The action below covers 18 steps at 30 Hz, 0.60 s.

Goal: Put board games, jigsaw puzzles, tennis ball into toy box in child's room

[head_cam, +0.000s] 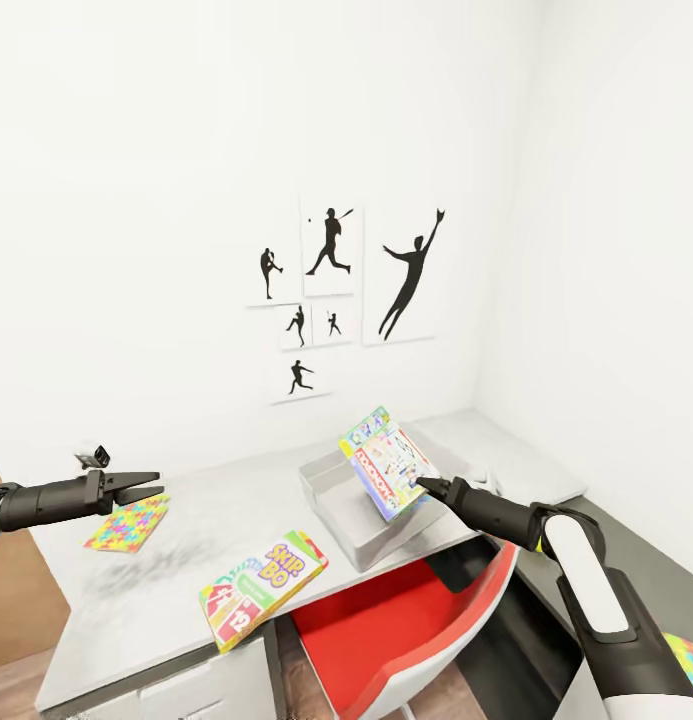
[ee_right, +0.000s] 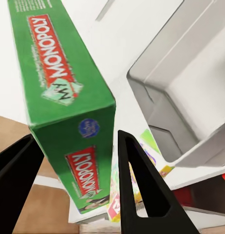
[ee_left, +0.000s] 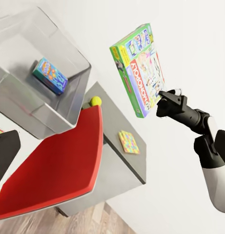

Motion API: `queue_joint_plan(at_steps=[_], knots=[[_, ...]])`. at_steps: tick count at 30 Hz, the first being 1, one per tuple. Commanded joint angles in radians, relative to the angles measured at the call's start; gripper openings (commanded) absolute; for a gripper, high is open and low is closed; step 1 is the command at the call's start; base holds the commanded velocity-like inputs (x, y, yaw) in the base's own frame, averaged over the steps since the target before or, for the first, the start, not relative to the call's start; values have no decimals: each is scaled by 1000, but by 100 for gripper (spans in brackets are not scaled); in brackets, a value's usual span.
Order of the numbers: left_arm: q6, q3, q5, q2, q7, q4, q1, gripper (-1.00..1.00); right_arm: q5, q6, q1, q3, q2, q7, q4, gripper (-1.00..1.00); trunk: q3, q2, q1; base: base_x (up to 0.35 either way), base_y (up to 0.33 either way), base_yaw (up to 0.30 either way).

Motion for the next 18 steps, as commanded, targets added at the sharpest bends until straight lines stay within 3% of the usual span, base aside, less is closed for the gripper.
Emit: queue_joint_plan(at_steps=[1,11,15,18], knots=[[11,-1,0,0,-4,0,-1,100,2,5,0,-1,0,5,0,-100,-1,-1,0,0,-4,263],[9,0,0,0,-4,0,-1,100,1,2,0,-2,10,1,3,-100,-6,-1,0,0,-1,262],[9,-2,1,-1,-4,0,-1,100,-2,7,-5,-14,23,-5,12,-100,-6,-1,0,0,0,92],[9,-2,1,-3,-4,0,-1,100,-4,11,-68,-33,24,-40,56,-100,-6,-1,0,0,0,20]])
